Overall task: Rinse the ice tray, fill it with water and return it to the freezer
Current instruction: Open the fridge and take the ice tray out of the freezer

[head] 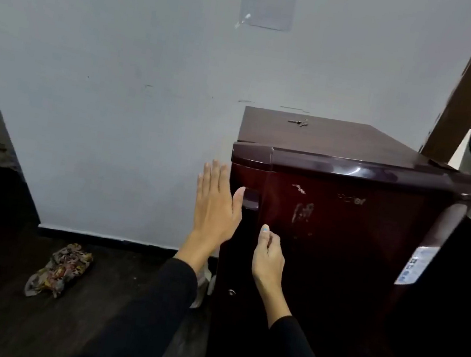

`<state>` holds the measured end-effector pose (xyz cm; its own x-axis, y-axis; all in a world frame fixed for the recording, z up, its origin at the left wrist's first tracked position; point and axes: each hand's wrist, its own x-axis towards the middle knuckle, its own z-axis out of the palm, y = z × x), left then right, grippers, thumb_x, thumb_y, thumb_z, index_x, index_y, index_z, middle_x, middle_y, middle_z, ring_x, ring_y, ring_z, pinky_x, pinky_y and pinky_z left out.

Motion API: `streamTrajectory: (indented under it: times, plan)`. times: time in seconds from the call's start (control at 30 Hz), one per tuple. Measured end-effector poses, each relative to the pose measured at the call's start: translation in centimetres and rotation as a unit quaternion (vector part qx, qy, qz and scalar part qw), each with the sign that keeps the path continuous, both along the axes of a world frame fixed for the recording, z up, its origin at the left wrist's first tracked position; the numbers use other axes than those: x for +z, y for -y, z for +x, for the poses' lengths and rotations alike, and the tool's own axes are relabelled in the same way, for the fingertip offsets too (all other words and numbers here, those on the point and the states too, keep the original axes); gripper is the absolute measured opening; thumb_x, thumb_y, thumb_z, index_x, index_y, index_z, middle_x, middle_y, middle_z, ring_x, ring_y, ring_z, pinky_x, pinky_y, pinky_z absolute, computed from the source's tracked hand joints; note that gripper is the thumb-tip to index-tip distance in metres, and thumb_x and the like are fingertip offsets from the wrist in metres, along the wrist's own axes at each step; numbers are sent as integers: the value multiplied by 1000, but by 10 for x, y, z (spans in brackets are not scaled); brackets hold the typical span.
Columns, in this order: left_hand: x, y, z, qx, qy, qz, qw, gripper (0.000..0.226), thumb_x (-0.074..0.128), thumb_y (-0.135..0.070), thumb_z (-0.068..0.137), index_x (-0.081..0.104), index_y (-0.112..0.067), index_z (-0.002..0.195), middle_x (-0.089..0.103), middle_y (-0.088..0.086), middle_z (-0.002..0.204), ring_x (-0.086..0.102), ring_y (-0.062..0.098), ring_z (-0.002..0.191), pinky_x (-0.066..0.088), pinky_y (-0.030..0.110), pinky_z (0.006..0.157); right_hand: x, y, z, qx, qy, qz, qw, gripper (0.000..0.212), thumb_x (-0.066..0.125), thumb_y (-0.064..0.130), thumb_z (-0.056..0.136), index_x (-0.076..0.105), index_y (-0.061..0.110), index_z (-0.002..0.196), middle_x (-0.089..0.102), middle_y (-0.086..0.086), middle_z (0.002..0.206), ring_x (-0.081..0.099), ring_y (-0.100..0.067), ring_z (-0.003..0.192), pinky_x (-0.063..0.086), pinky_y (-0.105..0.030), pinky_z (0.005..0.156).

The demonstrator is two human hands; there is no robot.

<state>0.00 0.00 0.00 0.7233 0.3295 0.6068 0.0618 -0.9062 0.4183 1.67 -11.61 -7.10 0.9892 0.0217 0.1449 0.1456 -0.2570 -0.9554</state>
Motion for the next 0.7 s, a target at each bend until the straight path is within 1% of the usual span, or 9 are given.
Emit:
streamTrajectory:
  times: [0.07, 0.13, 0.2, 0.27, 0.37, 0.43, 0.5, 0.6, 0.7]
  plan:
    - [11, -9, 12, -8, 17, 14, 1000, 72, 10, -49, 93, 11, -4, 150, 5, 15, 159, -4, 26, 148, -6, 35, 119, 5, -13, 5, 23, -14, 26, 999, 53, 30, 57, 96, 60, 15, 110, 65, 2, 98, 61, -14, 95, 47, -30, 85]
    - [24, -15, 28, -29, 29, 37, 998, 70, 13, -48, 96, 11, -4, 150, 6, 15, 159, -3, 25, 148, -1, 38, 120, 10, -24, 9, 40, -6, 44, 998, 52, 30, 56, 96, 61, 15, 98, 66, 0, 87, 62, -11, 82, 48, -26, 75]
    - [32, -19, 43, -58, 23, 62, 996, 65, 21, -44, 99, 10, -4, 150, 6, 14, 159, -2, 24, 148, 1, 39, 121, 10, -33, 14, 40, 8, 51, 998, 52, 31, 55, 96, 60, 13, 90, 65, -5, 82, 61, -12, 75, 47, -25, 69]
    - [37, -23, 58, -82, 11, 90, 993, 63, 26, -40, 101, 11, -5, 150, 7, 13, 159, -1, 24, 148, -1, 37, 120, 5, -39, 19, 30, 26, 58, 998, 53, 31, 56, 95, 59, 13, 85, 65, -7, 79, 62, -16, 73, 49, -28, 68]
    - [38, -26, 74, -82, 7, 131, 988, 62, 26, -40, 101, 18, -2, 149, 17, 15, 158, 5, 26, 148, -2, 34, 119, -5, -47, 23, 6, 50, 79, 996, 57, 30, 62, 91, 59, 13, 81, 67, -8, 76, 66, -19, 73, 53, -33, 69]
    - [33, -26, 79, -74, 18, 146, 986, 64, 22, -42, 99, 24, 0, 147, 25, 15, 155, 10, 29, 147, 1, 35, 118, -10, -51, 26, 0, 66, 89, 994, 61, 28, 65, 87, 56, 11, 80, 65, -11, 71, 65, -24, 69, 53, -37, 66]
    - [29, -25, 81, -71, 35, 147, 986, 64, 22, -42, 97, 29, 1, 145, 31, 16, 152, 14, 31, 146, 5, 37, 119, -13, -52, 29, -3, 72, 84, 994, 64, 26, 67, 85, 55, 10, 80, 64, -12, 69, 64, -25, 66, 52, -38, 63]
    - [26, -26, 85, -65, 52, 146, 986, 62, 24, -41, 98, 31, 1, 144, 34, 16, 150, 16, 32, 145, 6, 38, 119, -17, -51, 33, 10, 75, 74, 994, 65, 26, 68, 84, 58, 12, 85, 63, 0, 64, 63, -9, 59, 51, -29, 61]
    - [23, -26, 87, -66, 64, 142, 986, 62, 24, -41, 98, 32, 0, 143, 34, 16, 150, 16, 32, 145, 5, 37, 119, -20, -51, 37, 19, 77, 74, 994, 71, 24, 74, 81, 59, 12, 86, 62, 3, 62, 62, -4, 58, 52, -29, 62]
